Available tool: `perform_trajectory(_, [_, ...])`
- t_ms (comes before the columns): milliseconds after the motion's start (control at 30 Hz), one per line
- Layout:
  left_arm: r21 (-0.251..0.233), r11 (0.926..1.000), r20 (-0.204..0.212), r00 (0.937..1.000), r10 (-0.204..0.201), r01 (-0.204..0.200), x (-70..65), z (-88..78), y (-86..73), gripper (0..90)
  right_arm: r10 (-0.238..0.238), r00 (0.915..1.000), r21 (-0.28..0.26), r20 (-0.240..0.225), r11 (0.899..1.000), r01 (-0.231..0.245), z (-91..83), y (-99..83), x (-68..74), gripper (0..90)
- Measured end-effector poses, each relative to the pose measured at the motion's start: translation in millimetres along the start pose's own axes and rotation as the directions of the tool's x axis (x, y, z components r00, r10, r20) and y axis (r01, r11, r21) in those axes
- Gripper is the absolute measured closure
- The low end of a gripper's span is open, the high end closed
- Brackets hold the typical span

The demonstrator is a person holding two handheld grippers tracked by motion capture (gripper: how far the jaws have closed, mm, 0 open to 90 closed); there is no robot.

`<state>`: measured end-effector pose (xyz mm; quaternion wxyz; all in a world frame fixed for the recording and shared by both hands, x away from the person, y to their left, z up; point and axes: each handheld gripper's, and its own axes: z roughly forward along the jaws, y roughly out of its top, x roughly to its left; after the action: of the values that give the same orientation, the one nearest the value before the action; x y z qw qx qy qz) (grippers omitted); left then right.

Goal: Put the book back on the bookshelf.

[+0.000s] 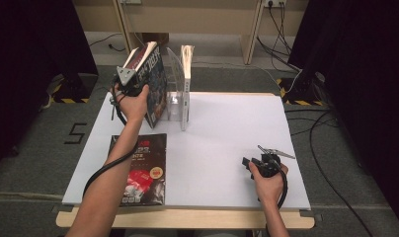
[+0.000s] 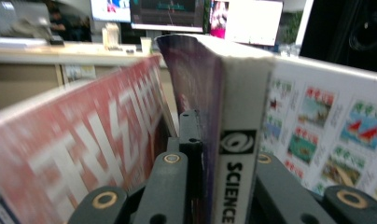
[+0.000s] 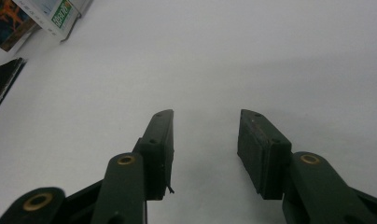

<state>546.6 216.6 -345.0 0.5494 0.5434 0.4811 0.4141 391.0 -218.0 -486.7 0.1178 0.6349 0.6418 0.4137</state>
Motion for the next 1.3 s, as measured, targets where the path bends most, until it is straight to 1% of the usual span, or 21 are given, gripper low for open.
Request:
perform_trajectory(100, [0.004, 0.9999, -0.008, 0.9999, -0.01, 0.01, -1.0, 3.1, -2.2, 82.4, -0.016, 0.9999, 0.0, -0.001, 1.0, 0.016, 1.0, -0.1, -0.6, 56.2])
perform_trajectory(233, [0.03, 0.9993, -0.04, 0.999, -0.022, 0.023, -0.2, 8.6, -18.4, 82.2, -0.029, 0.9996, -0.01, -0.001, 1.0, 0.029, 0.1, 0.0, -0.5, 56.3])
perform_trajectory(300, [0.022, 0.9996, -0.045, 0.9989, -0.016, 0.017, -0.3, 8.5, -19.2, 82.1, -0.016, 0.9999, -0.005, -0.003, 1.0, 0.016, -0.7, 0.0, 0.2, 56.2])
perform_trajectory(467, [0.051, 0.9985, -0.057, 0.9981, 0.023, -0.02, -0.2, 10.8, -16.0, 79.1, -0.011, 0.9999, 0.0, 0.0, 1.0, 0.011, -0.3, -0.3, -0.3, 56.3])
perform_trajectory(500, [0.065, 0.9971, -0.049, 0.9979, 0.043, -0.04, -1.6, 8.7, -14.4, 73.0, -0.014, 0.9999, -0.003, -0.002, 1.0, 0.014, -0.3, -0.2, 0.0, 56.2])
perform_trajectory(567, [0.072, 0.9962, -0.043, 0.9977, 0.052, -0.049, -3.0, 6.8, -14.0, 67.7, -0.019, 0.9998, -0.004, -0.001, 1.0, 0.019, -0.2, -0.2, 0.0, 56.2])
perform_trajectory(633, [0.074, 0.9938, -0.04, 0.9955, 0.086, -0.083, -6.6, 0.0, -13.2, 66.3, -0.02, 0.9998, -0.001, 0.002, 1.0, 0.02, 0.0, -0.5, 0.1, 56.2])
perform_trajectory(700, [0.078, 0.9924, -0.038, 0.9944, 0.098, -0.095, -9.5, -7.3, -11.9, 60.4, -0.024, 0.9997, -0.005, -0.006, 1.0, 0.024, 0.2, -0.8, 0.3, 56.3])
perform_trajectory(733, [0.081, 0.9909, -0.041, 0.993, 0.111, -0.107, -12.9, -17.7, -10.3, 59.2, -0.021, 0.9998, -0.004, -0.003, 1.0, 0.021, -0.3, -0.9, 1.1, 56.2])
perform_trajectory(767, [0.081, 0.9909, -0.041, 0.993, 0.111, -0.107, -12.9, -17.7, -10.3, 58.2, -0.021, 0.9998, -0.004, -0.003, 1.0, 0.021, -0.3, -0.9, 1.1, 56.2])
perform_trajectory(800, [0.085, 0.9901, -0.024, 0.9932, 0.114, -0.112, -15.8, -29.7, -9.8, 57.4, -0.021, 0.9998, -0.004, -0.002, 1.0, 0.021, -0.7, -0.9, 1.3, 56.2])
perform_trajectory(833, [0.085, 0.9901, -0.024, 0.9932, 0.114, -0.112, -15.8, -29.7, -9.8, 57.2, -0.021, 0.9998, -0.004, -0.002, 1.0, 0.021, -0.7, -0.9, 1.3, 56.2])
perform_trajectory(867, [0.083, 0.9904, -0.023, 0.9934, 0.113, -0.111, -16.2, -37.6, -10.7, 57.2, -0.02, 0.9998, -0.004, -0.002, 1.0, 0.02, -0.7, -0.9, 1.2, 56.2])
perform_trajectory(967, [0.086, 0.9934, -0.017, 0.9968, 0.078, -0.076, -12.7, -53.8, -17.0, 55.4, -0.011, 0.9999, 0.0, -0.004, 1.0, 0.011, -0.9, -1.1, 1.4, 56.2])
perform_trajectory(1033, [0.089, 0.9951, -0.03, 0.9985, 0.045, -0.042, -6.2, -61.9, -22.1, 55.0, 0.0, 1.0, 0.0, -0.008, 1.0, 0.0, -1.5, -1.0, 1.3, 56.2])
perform_trajectory(1067, [0.087, 0.996, -0.057, 0.9981, 0.026, -0.021, 1.1, -66.7, -26.0, 53.3, -0.003, 1.0, -0.003, -0.007, 1.0, 0.003, -1.9, -0.8, 1.1, 56.2])
perform_trajectory(1100, [0.087, 0.996, -0.057, 0.9981, 0.026, -0.021, 1.1, -66.7, -26.0, 52.1, -0.003, 1.0, -0.003, -0.007, 1.0, 0.003, -1.9, -0.8, 1.1, 56.2])
perform_trajectory(1133, [0.097, 0.9951, -0.074, 0.9972, -0.01, 0.018, 9.7, -68.9, -29.9, 50.9, 0.002, 1.0, -0.003, -0.008, 1.0, -0.002, -2.1, -1.0, 1.4, 56.2])
perform_trajectory(1233, [0.102, 0.9939, -0.1, 0.9945, -0.031, 0.042, 17.6, -67.4, -32.8, 46.8, 0.004, 1.0, -0.003, -0.009, 1.0, -0.004, -1.6, -1.3, 1.5, 56.2])
perform_trajectory(1267, [0.112, 0.9894, -0.117, 0.99, -0.079, 0.092, 26.7, -63.9, -34.4, 45.1, -0.007, 1.0, 0.0, -0.006, 1.0, 0.007, -1.0, -1.3, 1.2, 56.2])
perform_trajectory(1300, [0.112, 0.9894, -0.117, 0.99, -0.079, 0.092, 26.7, -63.9, -34.4, 43.9, -0.007, 1.0, 0.0, -0.006, 1.0, 0.007, -1.0, -1.3, 1.2, 56.2])
